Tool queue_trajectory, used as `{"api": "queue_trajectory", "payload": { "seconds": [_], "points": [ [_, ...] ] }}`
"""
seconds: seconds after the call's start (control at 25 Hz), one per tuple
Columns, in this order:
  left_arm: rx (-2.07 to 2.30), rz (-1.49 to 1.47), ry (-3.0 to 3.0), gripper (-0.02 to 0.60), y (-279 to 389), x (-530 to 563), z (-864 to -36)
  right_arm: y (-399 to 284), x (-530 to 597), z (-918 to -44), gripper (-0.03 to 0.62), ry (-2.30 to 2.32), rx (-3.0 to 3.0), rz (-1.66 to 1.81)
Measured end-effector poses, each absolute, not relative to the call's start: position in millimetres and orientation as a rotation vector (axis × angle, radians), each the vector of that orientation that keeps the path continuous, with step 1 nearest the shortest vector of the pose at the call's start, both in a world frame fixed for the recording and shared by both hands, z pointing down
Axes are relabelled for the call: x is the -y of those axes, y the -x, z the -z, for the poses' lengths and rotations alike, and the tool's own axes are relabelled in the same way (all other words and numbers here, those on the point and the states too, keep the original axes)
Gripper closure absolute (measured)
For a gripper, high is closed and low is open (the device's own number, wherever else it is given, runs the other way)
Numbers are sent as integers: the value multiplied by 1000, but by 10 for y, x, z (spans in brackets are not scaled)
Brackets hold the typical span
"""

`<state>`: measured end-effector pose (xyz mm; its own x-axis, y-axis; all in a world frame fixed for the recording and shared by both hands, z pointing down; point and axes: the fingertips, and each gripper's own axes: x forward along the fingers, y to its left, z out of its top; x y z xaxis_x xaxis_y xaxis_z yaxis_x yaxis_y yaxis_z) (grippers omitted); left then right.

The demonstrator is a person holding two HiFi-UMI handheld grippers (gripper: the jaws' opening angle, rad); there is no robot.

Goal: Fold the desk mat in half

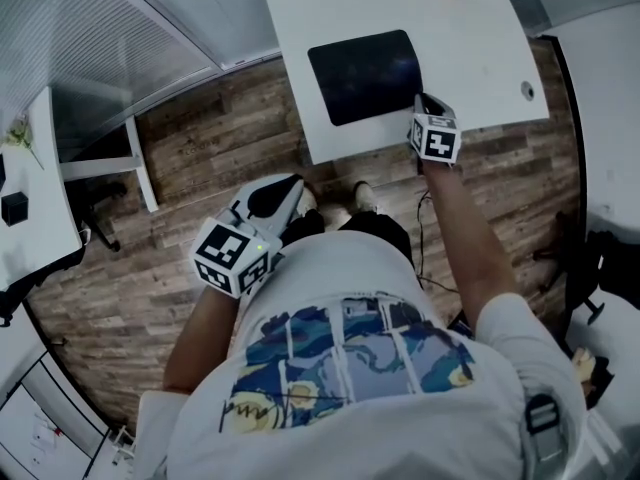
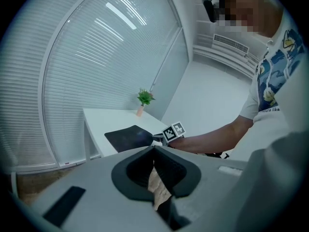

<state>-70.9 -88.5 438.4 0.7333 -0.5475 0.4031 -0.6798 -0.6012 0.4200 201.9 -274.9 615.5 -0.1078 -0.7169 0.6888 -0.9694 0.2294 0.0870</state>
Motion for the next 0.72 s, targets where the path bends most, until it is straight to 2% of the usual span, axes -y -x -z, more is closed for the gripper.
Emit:
{"api": "queue_trajectory", "payload": {
  "seconds": [0.72],
  "points": [
    [930,-298,-2397,578,1005,675,-4375,-992,2482,-5947,575,-1299,2026,-287]
  ]
}}
